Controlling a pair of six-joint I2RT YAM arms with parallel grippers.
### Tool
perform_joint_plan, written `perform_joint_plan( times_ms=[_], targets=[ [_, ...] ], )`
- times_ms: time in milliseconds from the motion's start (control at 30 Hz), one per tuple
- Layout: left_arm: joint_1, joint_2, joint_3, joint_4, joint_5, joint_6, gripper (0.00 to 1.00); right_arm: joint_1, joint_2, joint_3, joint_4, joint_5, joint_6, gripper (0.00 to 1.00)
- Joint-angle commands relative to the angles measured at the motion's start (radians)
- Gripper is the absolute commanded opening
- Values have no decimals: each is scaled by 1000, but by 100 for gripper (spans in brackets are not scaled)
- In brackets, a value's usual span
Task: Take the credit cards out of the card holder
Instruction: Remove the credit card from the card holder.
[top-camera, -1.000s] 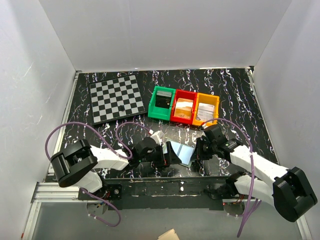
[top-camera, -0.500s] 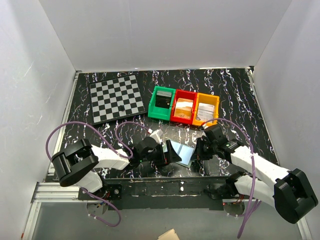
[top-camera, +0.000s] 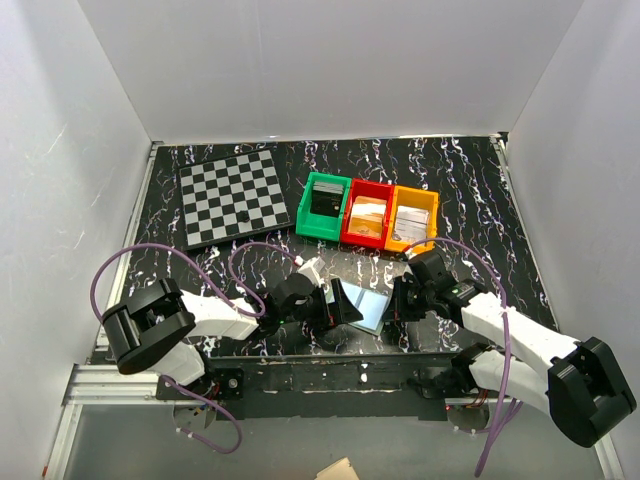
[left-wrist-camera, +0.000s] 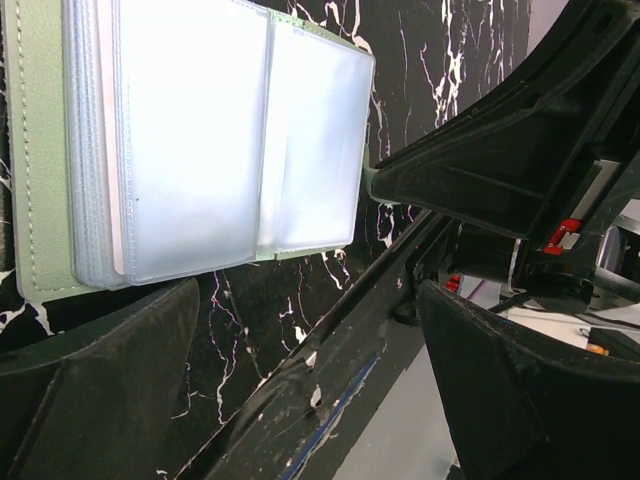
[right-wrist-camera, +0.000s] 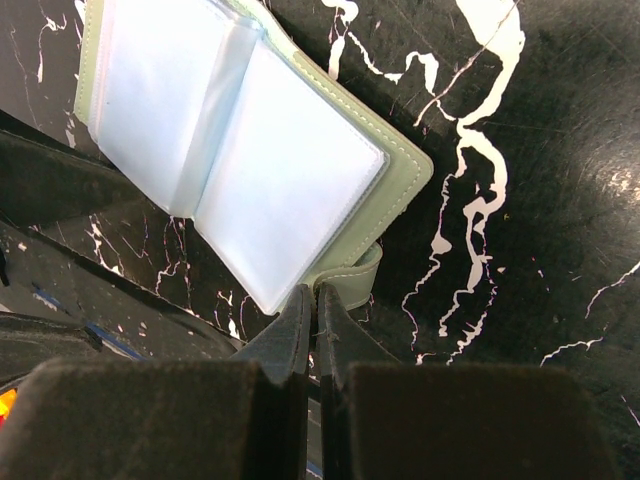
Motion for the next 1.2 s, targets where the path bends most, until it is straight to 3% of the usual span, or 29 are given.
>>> perform_joint_plan(
  times_ms=[0, 400, 900, 1033, 1167],
  targets=[
    [-4, -35, 34, -4, -36, 34, 92, 5, -10, -15, 4, -8, 0, 1],
    [-4, -27, 80, -15, -63, 130, 95, 5, -5, -14, 2, -11, -4, 1],
    [-57, 88, 205, 2, 50, 303, 95, 5, 16, -5, 4, -13, -17, 1],
    [-100, 111, 270, -79, 20, 356, 95, 5, 24, 0, 6, -10, -20, 1],
    [-94, 47, 203, -91, -64, 279, 95, 5, 22, -2, 6, -10, -20, 1]
  ],
)
